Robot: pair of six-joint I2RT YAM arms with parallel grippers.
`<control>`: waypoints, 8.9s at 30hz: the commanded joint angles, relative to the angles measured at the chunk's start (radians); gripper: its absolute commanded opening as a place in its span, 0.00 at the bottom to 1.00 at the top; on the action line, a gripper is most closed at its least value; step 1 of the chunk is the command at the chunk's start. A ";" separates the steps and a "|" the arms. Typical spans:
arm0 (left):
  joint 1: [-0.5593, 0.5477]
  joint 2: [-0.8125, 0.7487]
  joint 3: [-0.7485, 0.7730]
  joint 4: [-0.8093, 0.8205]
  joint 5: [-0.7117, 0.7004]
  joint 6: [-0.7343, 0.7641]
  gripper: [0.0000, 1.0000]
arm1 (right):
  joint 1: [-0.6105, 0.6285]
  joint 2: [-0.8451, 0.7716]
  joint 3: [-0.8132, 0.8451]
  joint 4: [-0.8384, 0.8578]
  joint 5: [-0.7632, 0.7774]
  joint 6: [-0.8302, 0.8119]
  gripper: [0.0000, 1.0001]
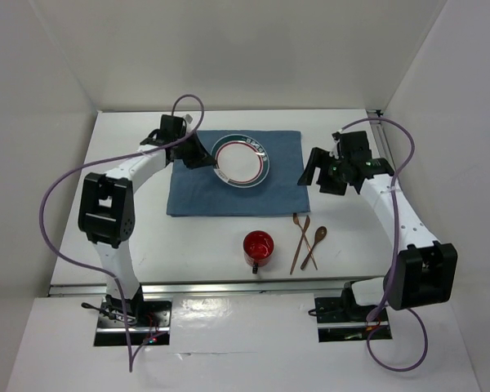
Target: Set the dinner table for one person
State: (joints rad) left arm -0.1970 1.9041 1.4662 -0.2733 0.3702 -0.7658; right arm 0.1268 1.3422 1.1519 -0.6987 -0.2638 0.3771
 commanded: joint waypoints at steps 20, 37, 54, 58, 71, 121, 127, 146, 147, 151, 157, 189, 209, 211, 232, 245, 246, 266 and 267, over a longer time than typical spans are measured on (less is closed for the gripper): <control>0.016 0.155 0.097 -0.069 0.017 0.127 0.89 | 0.396 -0.083 -0.079 -0.107 0.003 0.015 0.92; 0.025 -0.319 0.032 -0.285 -0.122 0.238 0.95 | 0.629 0.066 -0.241 0.103 0.106 0.151 0.67; 0.034 -0.514 -0.015 -0.395 -0.109 0.275 0.94 | 0.616 0.142 0.206 -0.215 0.451 0.169 0.00; 0.034 -0.554 -0.081 -0.406 -0.131 0.266 1.00 | 0.492 0.290 0.401 -0.216 0.460 0.076 0.00; -0.007 -0.649 -0.188 -0.452 -0.186 0.275 1.00 | 0.160 0.880 1.137 -0.226 0.382 -0.018 0.00; -0.128 -0.629 -0.221 -0.425 -0.240 0.266 0.96 | 0.195 -0.155 -0.259 -0.122 0.273 0.340 0.59; -0.148 -0.620 -0.221 -0.425 -0.240 0.266 0.96 | 0.269 -0.206 -0.409 -0.116 0.247 0.506 0.57; -0.148 -0.562 -0.175 -0.435 -0.238 0.293 0.96 | 0.278 -0.005 -0.457 -0.082 0.411 0.658 0.51; -0.148 -0.553 -0.165 -0.444 -0.238 0.293 0.96 | 0.278 0.020 -0.448 -0.071 0.411 0.658 0.48; -0.148 -0.553 -0.165 -0.445 -0.238 0.293 0.96 | 0.278 0.041 -0.439 -0.051 0.420 0.646 0.35; -0.148 -0.553 -0.156 -0.455 -0.257 0.293 0.96 | 0.278 0.051 -0.400 -0.079 0.431 0.637 0.16; -0.157 -0.534 -0.116 -0.477 -0.301 0.303 0.94 | 0.290 0.666 0.423 -0.004 0.443 0.098 0.00; -0.157 -0.516 -0.098 -0.486 -0.292 0.303 0.94 | 0.195 0.461 0.321 0.036 0.368 0.125 0.55; -0.157 -0.516 -0.098 -0.486 -0.292 0.303 0.94 | 0.165 0.357 0.202 0.036 0.368 0.147 0.55; -0.157 -0.505 -0.116 -0.463 -0.263 0.303 0.94 | 0.051 0.162 -0.348 0.179 0.291 0.198 0.40; -0.157 -0.496 -0.098 -0.463 -0.254 0.293 0.94 | 0.051 0.152 -0.336 0.143 0.310 0.198 0.00; -0.157 -0.496 -0.089 -0.463 -0.254 0.293 0.94 | 0.051 0.128 -0.313 0.115 0.323 0.198 0.00; -0.157 -0.505 0.154 -0.708 -0.577 0.097 1.00 | 0.500 0.437 0.398 0.088 0.262 0.234 0.00; -0.157 -0.517 0.154 -0.721 -0.592 0.083 1.00 | 0.516 0.489 0.461 0.088 0.262 0.223 0.00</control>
State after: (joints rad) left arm -0.3504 1.4231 1.5913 -0.9230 -0.1116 -0.5903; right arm 0.5911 1.7256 1.4628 -0.6788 0.0139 0.6125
